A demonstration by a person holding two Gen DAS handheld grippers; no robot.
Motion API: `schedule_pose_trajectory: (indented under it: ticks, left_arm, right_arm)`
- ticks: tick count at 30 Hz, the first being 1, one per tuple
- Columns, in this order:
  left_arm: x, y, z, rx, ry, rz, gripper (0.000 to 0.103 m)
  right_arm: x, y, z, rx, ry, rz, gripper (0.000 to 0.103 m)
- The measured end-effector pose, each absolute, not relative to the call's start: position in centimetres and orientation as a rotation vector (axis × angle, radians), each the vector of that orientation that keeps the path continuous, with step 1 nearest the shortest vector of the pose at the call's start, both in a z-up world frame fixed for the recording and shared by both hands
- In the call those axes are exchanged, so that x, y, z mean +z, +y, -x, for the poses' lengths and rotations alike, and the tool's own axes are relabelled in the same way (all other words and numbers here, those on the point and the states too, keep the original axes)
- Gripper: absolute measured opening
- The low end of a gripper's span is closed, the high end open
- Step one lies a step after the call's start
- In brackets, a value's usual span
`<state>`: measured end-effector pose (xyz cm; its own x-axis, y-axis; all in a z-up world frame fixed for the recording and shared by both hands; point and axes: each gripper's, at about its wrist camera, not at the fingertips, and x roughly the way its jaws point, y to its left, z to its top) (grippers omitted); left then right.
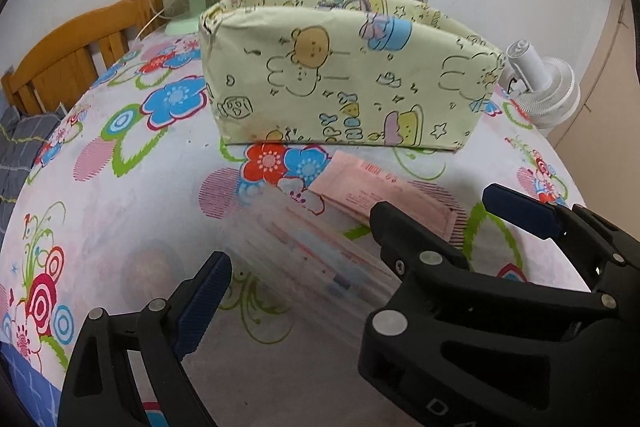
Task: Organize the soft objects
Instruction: 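Reach both open tools down toward the pink packet and clear straw bag, then grasp the clear straw bag with the left tool while the right tool grasps the pink packet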
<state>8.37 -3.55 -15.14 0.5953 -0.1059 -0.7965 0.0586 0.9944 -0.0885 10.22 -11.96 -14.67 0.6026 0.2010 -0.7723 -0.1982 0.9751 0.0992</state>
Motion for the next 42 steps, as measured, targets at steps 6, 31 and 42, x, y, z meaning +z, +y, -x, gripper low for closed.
schedule_pose_trajectory:
  ticks: [6,31,42]
  left_arm:
    - [-15.5,-3.7,-8.9,-0.088,0.936,0.039,0.095]
    - [-15.8,-2.8,-10.2,-0.080,0.943,-0.006,0.100]
    - [-15.7,-3.5,-10.8,-0.093,0.921,-0.013,0.095]
  right_arm:
    - [-15.3,-12.0,-11.0,0.248,0.917,-0.014,0.084]
    - [-15.5,-11.0,-12.1,0.303,0.937,0.003,0.043]
    - [-15.0,-12.1,-12.1,0.257,0.926,-0.011,0.043]
